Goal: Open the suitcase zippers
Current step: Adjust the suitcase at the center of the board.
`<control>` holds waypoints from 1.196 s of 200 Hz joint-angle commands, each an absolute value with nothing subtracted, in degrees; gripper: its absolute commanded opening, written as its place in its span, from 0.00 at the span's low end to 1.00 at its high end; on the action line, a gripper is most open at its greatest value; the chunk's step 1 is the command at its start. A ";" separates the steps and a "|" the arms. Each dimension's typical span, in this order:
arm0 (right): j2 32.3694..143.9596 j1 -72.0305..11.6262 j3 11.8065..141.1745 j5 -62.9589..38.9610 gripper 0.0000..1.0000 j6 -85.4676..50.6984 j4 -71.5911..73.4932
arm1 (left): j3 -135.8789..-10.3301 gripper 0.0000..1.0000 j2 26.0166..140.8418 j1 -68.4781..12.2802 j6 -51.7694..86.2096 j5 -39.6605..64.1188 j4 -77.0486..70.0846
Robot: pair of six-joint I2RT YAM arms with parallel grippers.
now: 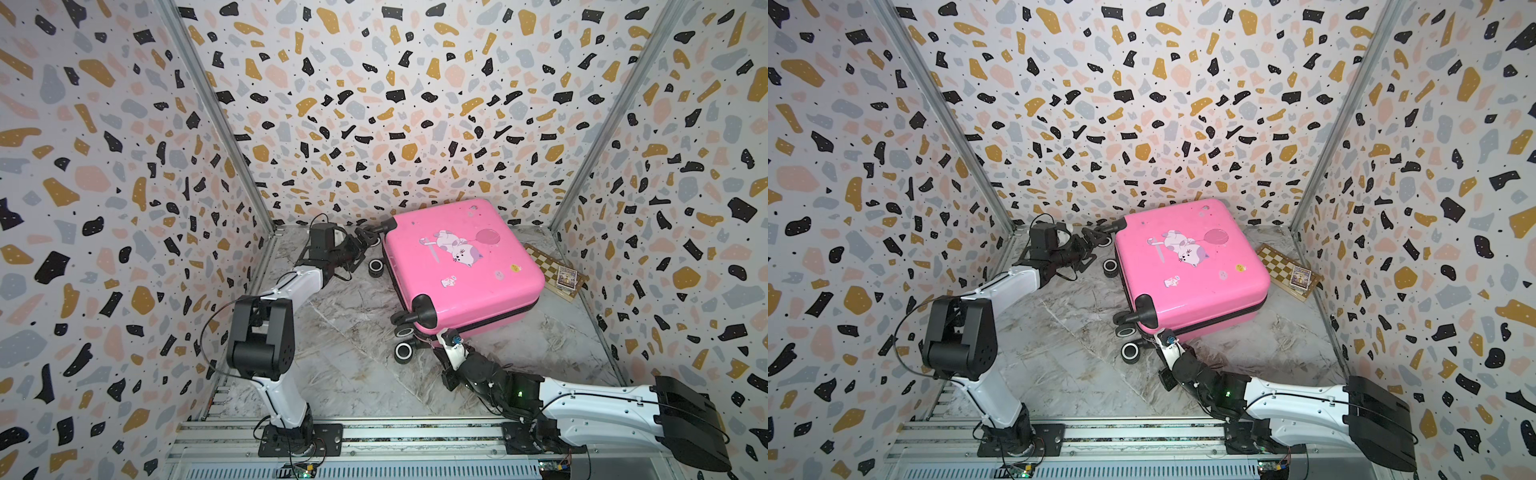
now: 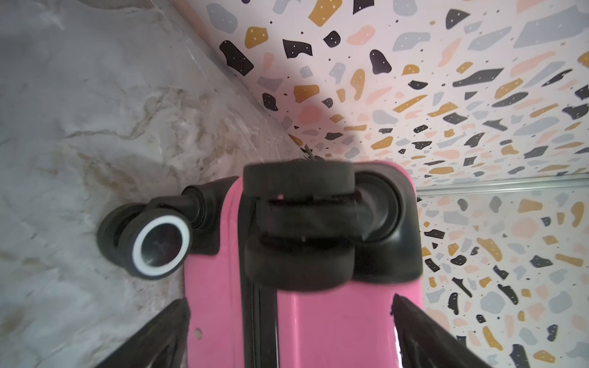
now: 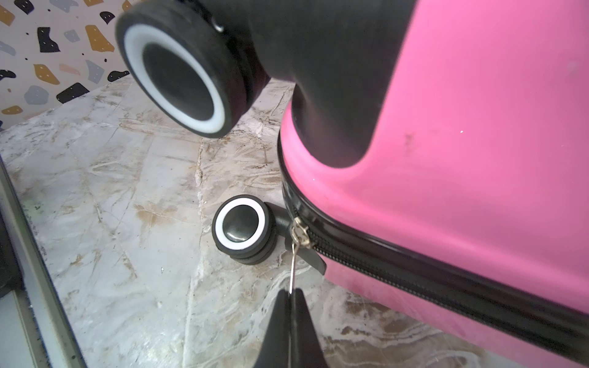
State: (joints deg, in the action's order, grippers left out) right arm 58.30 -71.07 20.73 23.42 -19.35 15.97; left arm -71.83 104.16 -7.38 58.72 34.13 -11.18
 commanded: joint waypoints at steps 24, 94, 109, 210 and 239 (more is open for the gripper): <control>57.05 -73.13 20.48 19.05 0.00 -20.46 12.35 | -79.94 1.00 111.91 -7.42 66.09 38.86 -21.75; 56.37 -71.67 22.13 20.74 0.00 -22.57 7.66 | -76.39 0.52 114.09 -6.87 72.24 38.62 -33.29; 55.41 -70.34 22.02 20.34 0.00 -23.03 6.69 | -73.31 0.48 112.78 -5.79 73.13 37.87 -35.76; 48.74 -44.77 21.32 3.42 0.00 -17.57 6.03 | -44.56 0.43 97.57 -0.44 77.12 27.31 -49.18; 51.19 -37.90 22.36 -1.35 0.00 -15.85 7.02 | -38.29 0.41 95.19 -0.61 79.86 25.89 -53.88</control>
